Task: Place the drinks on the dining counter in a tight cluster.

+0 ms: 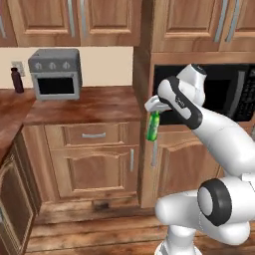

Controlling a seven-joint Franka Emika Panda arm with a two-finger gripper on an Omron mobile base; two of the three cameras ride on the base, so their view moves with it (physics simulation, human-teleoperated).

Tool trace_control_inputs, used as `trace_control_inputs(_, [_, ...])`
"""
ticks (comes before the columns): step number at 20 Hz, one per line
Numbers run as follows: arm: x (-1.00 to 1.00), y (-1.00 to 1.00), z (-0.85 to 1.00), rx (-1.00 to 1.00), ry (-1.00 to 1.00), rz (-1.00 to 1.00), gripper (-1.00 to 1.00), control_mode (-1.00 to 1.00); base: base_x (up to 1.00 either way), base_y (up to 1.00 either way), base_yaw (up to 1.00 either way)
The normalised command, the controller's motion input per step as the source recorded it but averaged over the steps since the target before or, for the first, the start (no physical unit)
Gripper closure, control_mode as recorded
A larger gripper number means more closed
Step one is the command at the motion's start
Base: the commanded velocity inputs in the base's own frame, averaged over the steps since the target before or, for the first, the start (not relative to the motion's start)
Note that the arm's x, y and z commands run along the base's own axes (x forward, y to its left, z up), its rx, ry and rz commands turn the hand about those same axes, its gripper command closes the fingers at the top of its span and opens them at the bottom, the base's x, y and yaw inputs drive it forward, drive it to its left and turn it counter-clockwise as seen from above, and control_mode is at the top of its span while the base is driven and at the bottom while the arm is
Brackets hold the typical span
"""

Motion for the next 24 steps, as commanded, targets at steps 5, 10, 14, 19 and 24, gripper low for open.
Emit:
trace_control_inputs(5, [0.00, 0.00, 0.00, 0.00, 0.00, 0.00, 1.00, 1.00, -0.32, -0.37, -0.71])
trace_control_inputs(10, [0.00, 0.00, 0.00, 0.00, 0.00, 0.00, 1.00, 1.00, -0.20, -0.25, -0.73])
trace_control_inputs(14, [0.00, 0.00, 0.00, 0.00, 0.00, 0.00, 1.00, 1.00, -0.20, -0.35, -0.71])
trace_control_inputs(19, [0.00, 0.00, 0.00, 0.00, 0.00, 0.00, 1.00, 1.00, -0.21, -0.34, -0.72])
trace_control_inputs(24, [0.00, 0.00, 0.00, 0.00, 0.00, 0.00, 1.00, 1.00, -0.18, -0.31, -0.71])
